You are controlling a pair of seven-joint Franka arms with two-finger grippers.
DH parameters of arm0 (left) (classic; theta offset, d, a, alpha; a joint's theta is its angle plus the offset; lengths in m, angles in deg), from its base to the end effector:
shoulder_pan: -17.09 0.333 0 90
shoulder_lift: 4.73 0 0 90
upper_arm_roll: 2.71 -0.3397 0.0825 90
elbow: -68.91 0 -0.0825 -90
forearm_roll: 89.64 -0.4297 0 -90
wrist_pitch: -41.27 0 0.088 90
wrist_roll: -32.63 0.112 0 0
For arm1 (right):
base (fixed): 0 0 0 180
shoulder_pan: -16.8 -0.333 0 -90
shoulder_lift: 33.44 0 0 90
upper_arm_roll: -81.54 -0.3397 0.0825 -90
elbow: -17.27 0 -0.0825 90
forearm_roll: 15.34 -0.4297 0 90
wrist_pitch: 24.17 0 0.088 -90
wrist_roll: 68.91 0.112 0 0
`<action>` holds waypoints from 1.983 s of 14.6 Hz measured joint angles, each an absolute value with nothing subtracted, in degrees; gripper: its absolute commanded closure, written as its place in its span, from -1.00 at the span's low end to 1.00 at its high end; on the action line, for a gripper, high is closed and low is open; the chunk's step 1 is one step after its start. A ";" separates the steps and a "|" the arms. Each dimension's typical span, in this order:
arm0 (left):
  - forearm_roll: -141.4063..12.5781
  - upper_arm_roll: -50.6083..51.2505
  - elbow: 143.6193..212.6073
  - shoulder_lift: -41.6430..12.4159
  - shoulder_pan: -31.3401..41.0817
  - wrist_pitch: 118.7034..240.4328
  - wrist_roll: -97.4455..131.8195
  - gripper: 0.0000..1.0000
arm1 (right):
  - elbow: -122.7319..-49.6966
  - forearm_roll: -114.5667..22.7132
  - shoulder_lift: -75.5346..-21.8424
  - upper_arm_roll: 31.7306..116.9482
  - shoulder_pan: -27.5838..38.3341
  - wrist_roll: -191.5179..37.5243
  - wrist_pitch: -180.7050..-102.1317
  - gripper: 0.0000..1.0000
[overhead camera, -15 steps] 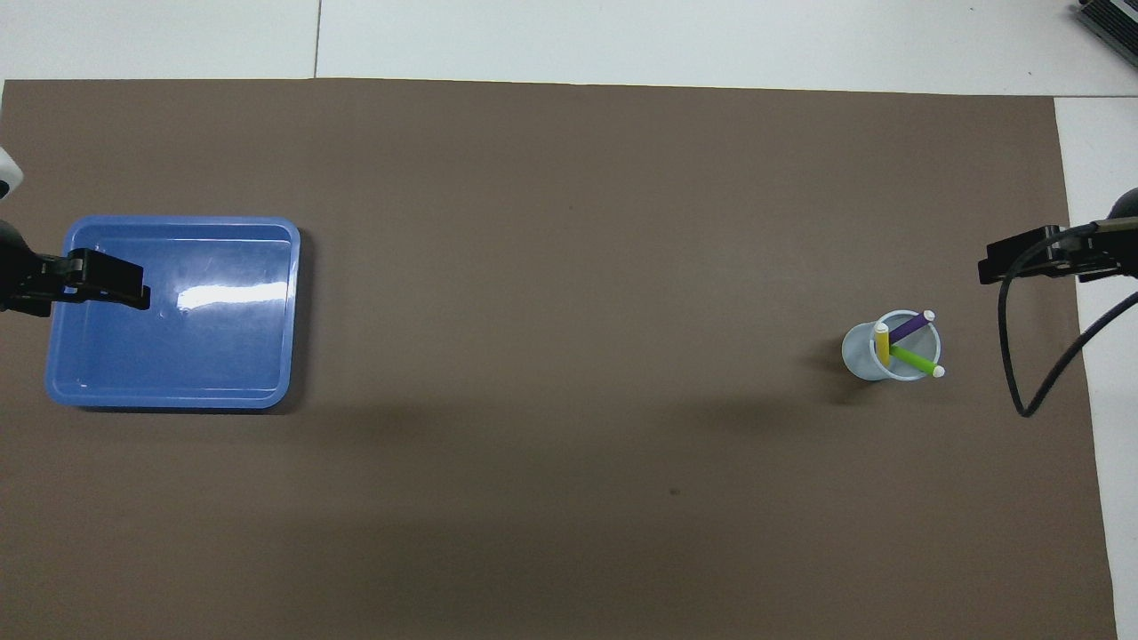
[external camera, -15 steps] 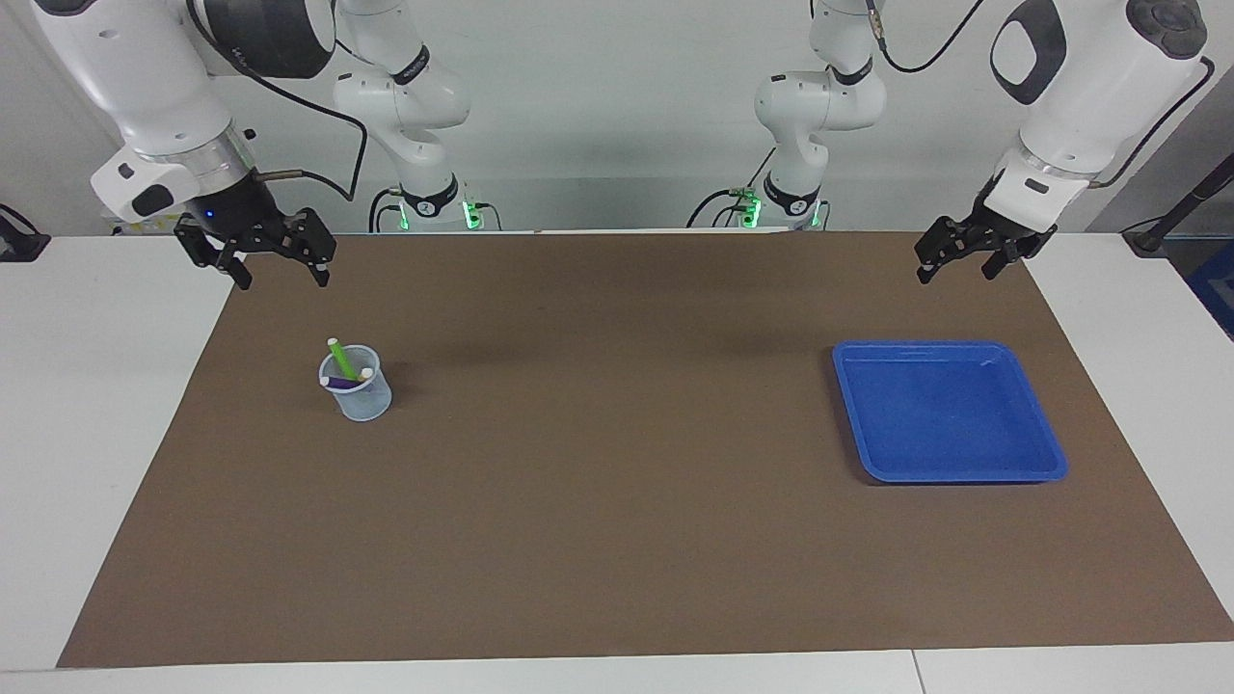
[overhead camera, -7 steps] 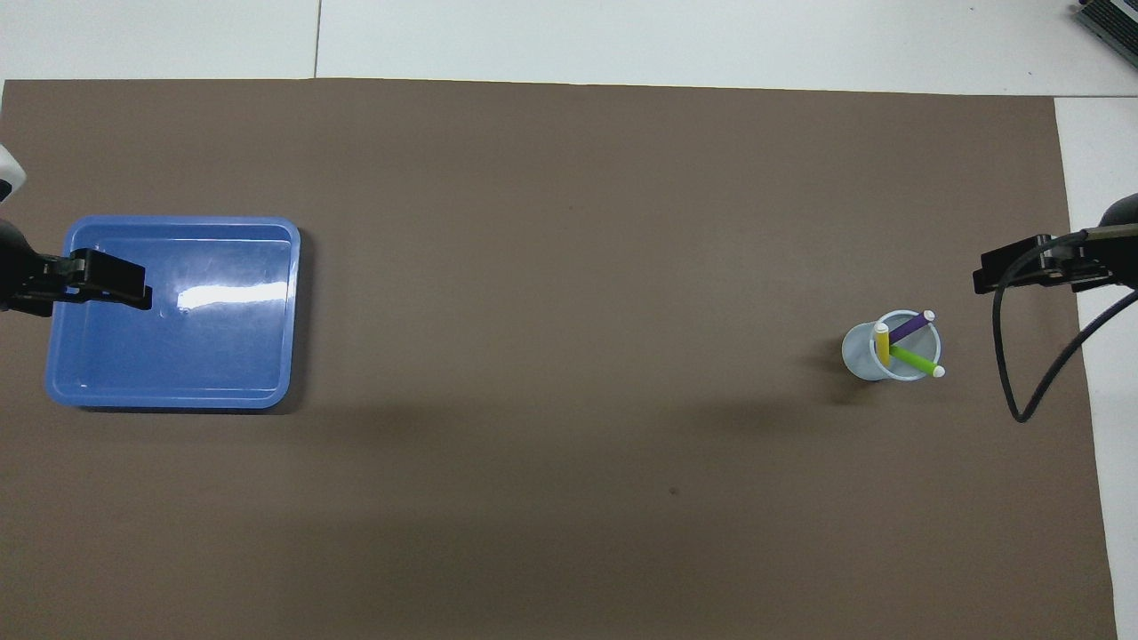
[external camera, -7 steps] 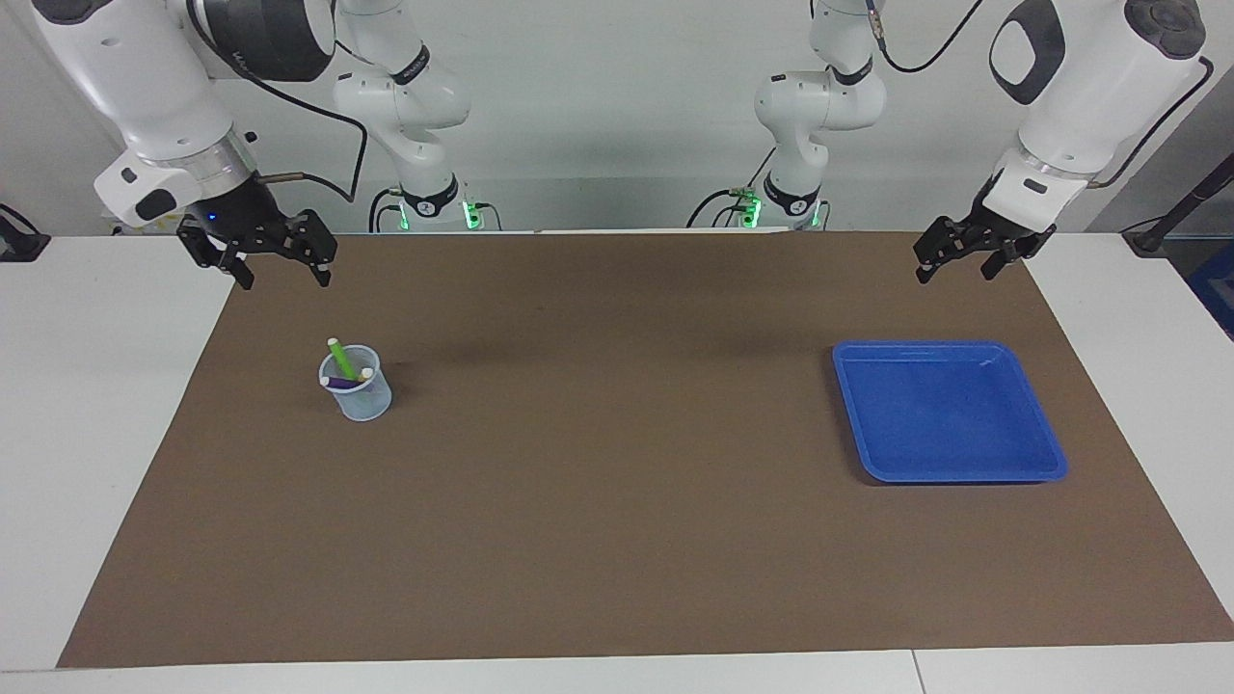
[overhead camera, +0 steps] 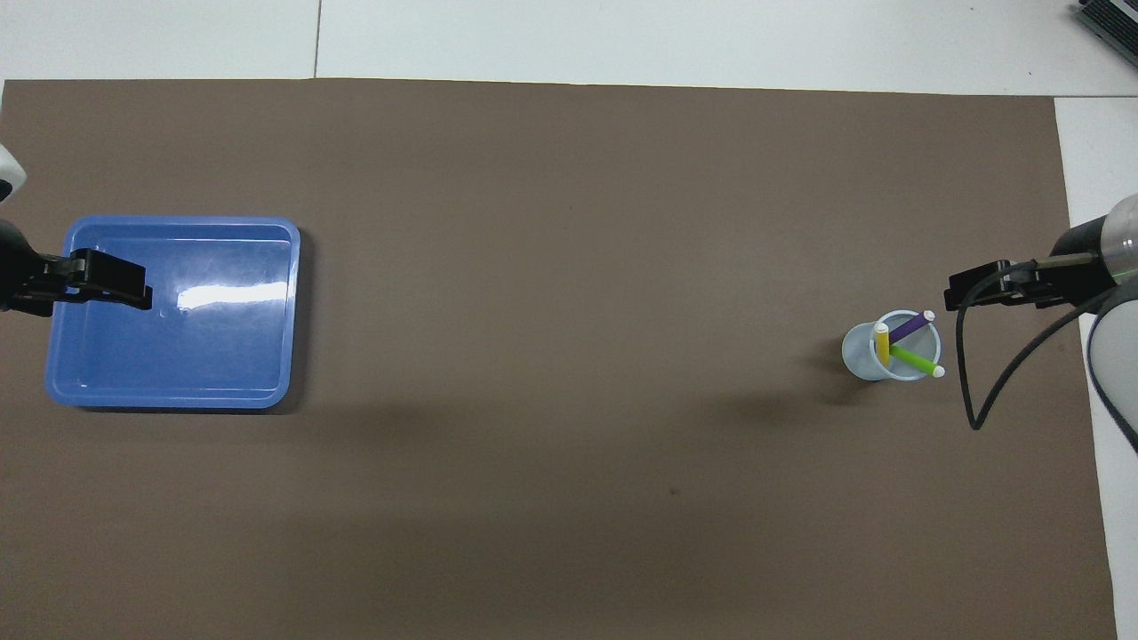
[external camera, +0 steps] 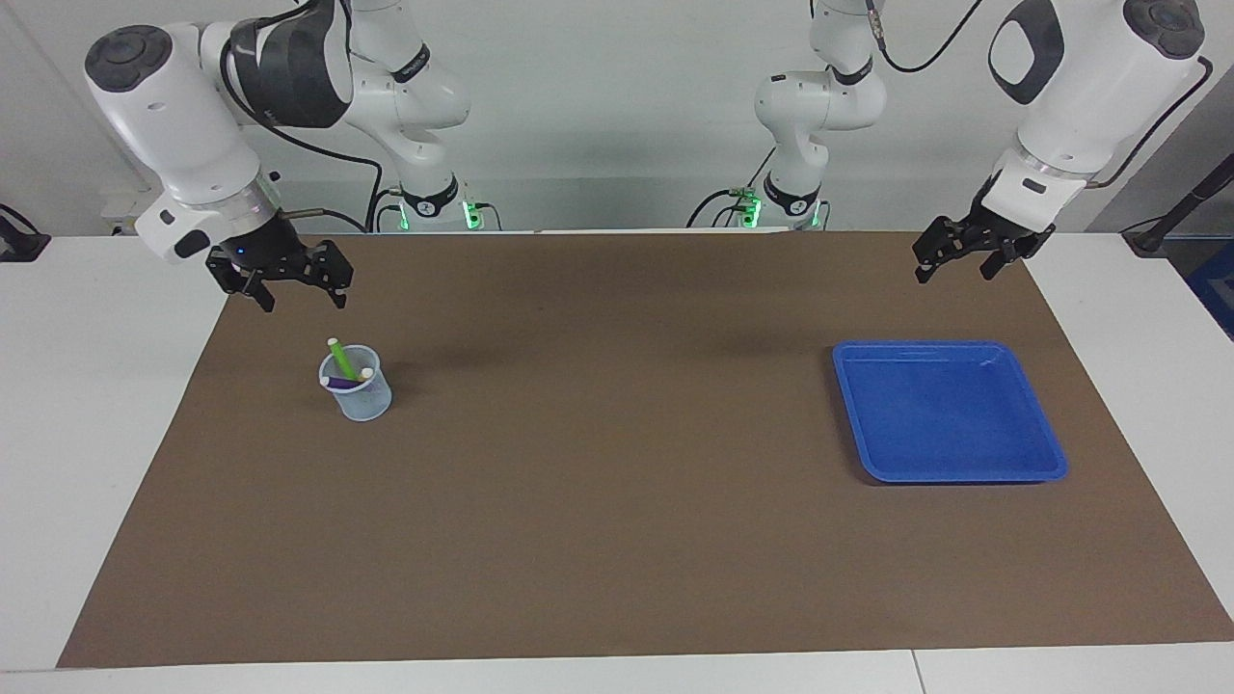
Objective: Right arm passes pens to left for tray arrangement
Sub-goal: 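Reach the right gripper down into the white cup toward the purple pen, then close the right gripper on the purple pen inside the cup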
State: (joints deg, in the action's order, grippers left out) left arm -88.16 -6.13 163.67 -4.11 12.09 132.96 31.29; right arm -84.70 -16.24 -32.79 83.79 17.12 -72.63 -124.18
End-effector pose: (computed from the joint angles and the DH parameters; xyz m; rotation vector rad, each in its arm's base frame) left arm 0.5962 -0.0191 0.6092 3.1155 -0.0045 -0.0677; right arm 0.6011 -0.0256 0.5562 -3.1242 -0.0268 0.0343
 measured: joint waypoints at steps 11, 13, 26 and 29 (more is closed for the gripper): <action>-88.16 -5.70 163.67 -3.84 12.08 132.84 31.29 -1.00 | -94.95 -16.24 -32.53 84.06 17.85 -75.10 -135.73 -1.00; -88.16 -5.73 163.67 -3.83 12.08 132.84 31.29 -1.00 | -95.88 -16.24 -33.21 84.09 18.38 -76.16 -137.44 -1.00; -88.16 -5.86 163.67 -3.82 12.08 132.84 31.29 -1.00 | -98.29 -16.24 -39.31 84.07 19.23 -77.72 -146.97 -0.93; -88.16 -5.86 163.67 -3.82 12.08 132.84 31.28 -1.00 | -98.81 -16.24 -39.30 84.12 19.46 -79.40 -146.97 -0.83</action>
State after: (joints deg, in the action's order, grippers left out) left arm -88.16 -5.86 163.67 -3.82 12.08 132.84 31.28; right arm -98.81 -16.24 -39.30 84.12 19.46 -79.40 -146.97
